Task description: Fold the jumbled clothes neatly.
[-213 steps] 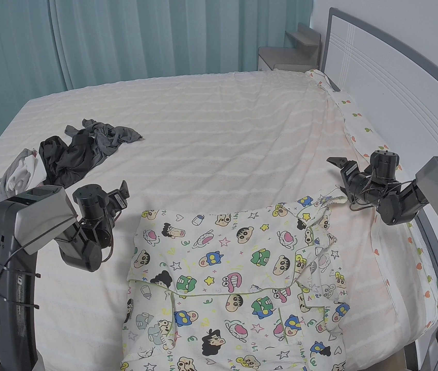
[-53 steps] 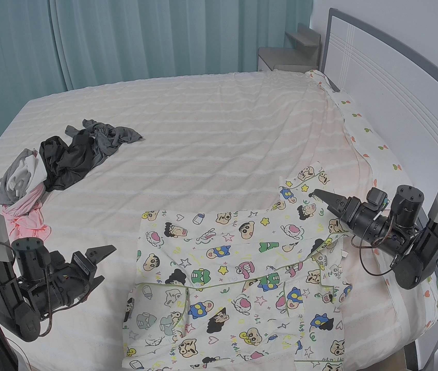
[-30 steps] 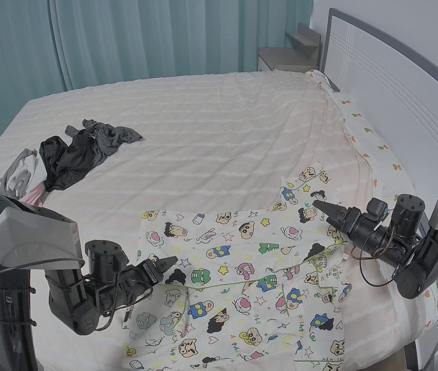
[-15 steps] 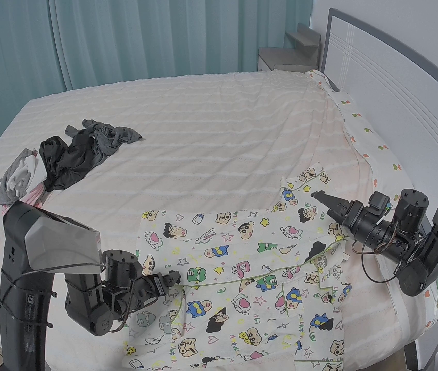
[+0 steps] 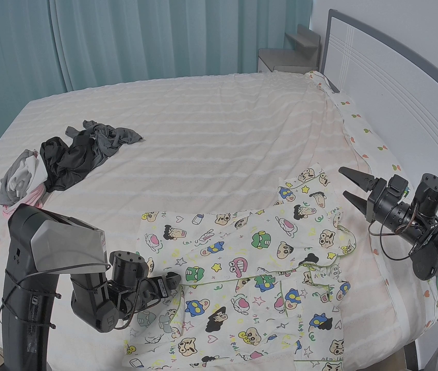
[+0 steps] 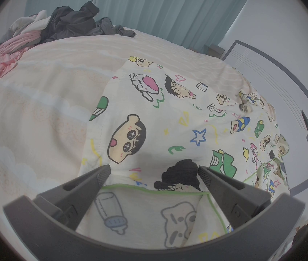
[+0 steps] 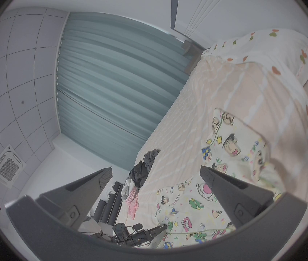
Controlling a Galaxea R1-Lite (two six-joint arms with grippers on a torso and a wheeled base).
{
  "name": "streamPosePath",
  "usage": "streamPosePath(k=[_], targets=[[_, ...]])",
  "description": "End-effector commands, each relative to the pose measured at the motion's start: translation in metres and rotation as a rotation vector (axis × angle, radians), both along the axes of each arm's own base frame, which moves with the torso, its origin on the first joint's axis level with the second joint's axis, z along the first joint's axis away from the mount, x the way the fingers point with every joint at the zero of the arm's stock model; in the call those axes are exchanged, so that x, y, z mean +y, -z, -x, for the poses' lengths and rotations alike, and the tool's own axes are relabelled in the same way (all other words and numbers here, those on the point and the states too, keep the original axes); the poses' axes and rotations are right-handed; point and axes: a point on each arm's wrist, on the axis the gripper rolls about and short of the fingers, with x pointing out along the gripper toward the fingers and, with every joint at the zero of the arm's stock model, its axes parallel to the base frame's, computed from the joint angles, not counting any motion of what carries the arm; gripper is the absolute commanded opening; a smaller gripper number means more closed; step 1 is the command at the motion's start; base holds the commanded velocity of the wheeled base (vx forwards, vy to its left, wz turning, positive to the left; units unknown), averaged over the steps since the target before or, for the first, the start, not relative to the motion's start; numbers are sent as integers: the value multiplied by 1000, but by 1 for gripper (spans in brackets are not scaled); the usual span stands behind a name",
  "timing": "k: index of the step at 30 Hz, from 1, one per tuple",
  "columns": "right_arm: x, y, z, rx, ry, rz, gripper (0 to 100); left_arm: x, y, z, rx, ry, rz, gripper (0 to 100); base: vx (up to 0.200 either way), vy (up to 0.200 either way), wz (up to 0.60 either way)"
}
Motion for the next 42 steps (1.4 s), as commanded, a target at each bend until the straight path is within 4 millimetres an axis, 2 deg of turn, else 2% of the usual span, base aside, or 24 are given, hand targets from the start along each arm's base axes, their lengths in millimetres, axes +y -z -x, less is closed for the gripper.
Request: streamPosePath(k=[1,6,9,11,13,14,15,16,18,19,21,22,25,29,30,32,33,35,37,38,40,41,42], targets=[[-6,-1,0,-11,17,-1,100,0,4,1,16,-1,-3,100,0,0,0],[-12,1,0,13,39,6,100,1,1,-2,-23,-17,14,100,0,0,0],[-15,6,-4,66,48,9,100,3,-15,-2,-92,-44,52,100,0,0,0],[-18,9,-6,90,59,14,100,7,-35,3,-125,-57,78,100,0,0,0],[-19,9,-6,92,60,15,100,8,-40,5,-131,-57,83,100,0,0,0],[-19,10,-4,97,63,15,100,17,-61,14,-157,-59,102,100,0,0,0],[-19,10,-4,97,63,15,100,17,-61,14,-157,-59,102,100,0,0,0],[-17,8,1,98,68,16,100,25,-77,17,-189,-67,121,100,0,0,0],[-16,7,4,100,74,16,100,27,-82,18,-200,-70,127,100,0,0,0],[-13,4,14,106,91,17,100,38,-98,20,-238,-84,146,100,0,0,0],[-13,3,18,107,108,17,100,42,-104,21,-251,-86,157,100,0,0,0],[-13,-2,24,100,158,17,100,50,-118,23,-271,-76,180,100,0,0,0],[-14,-4,32,102,217,16,100,57,-127,22,-261,-58,203,100,0,0,0],[-11,-4,48,123,238,17,100,60,-135,0,-278,-80,203,100,0,0,0],[-10,1,55,144,232,19,100,62,-135,-17,-269,-96,199,100,0,0,0],[-10,3,58,155,230,13,100,61,-135,-26,-253,-99,195,100,0,0,0],[-9,6,62,169,226,2,100,59,-134,-41,-217,-98,191,100,0,0,0],[-10,5,65,160,228,-11,100,57,-133,-56,-167,-98,185,100,0,0,0],[-9,4,70,148,226,-13,100,55,-127,-70,-119,-103,179,100,0,0,0],[-9,4,70,145,226,-14,100,54,-127,-71,-116,-104,179,100,0,0,0],[-8,0,77,121,213,-16,100,54,-113,-93,-79,-118,168,100,0,0,0],[-8,0,77,121,213,-16,100,54,-113,-93,-79,-118,168,100,0,0,0],[-1,-3,81,109,189,-17,100,56,-105,-102,-65,-124,166,100,0,0,0]])
